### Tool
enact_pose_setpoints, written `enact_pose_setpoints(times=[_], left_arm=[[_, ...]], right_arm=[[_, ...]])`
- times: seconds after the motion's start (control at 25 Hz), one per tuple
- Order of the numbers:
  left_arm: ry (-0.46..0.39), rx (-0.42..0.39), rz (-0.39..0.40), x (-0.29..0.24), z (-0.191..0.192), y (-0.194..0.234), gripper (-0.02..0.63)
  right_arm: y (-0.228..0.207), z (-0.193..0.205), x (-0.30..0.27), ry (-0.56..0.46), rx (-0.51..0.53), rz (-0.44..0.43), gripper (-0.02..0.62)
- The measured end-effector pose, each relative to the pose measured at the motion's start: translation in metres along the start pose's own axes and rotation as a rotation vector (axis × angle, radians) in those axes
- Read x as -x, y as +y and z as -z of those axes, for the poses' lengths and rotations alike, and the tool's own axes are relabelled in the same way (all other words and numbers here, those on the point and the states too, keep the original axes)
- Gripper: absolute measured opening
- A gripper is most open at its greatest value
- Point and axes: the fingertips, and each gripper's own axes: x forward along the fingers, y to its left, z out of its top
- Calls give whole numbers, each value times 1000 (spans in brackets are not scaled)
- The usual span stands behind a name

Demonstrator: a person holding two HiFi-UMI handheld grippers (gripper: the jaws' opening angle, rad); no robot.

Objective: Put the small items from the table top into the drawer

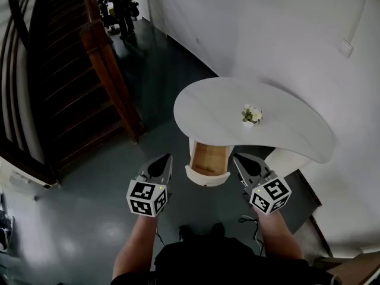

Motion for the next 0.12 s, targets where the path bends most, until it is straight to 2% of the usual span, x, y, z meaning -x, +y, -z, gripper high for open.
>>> enact_pose_setpoints(times=[0.12], left_arm=[[7, 7, 3, 2, 3, 1, -3]], right_arm=[[3, 3, -1, 5, -5, 1, 11]])
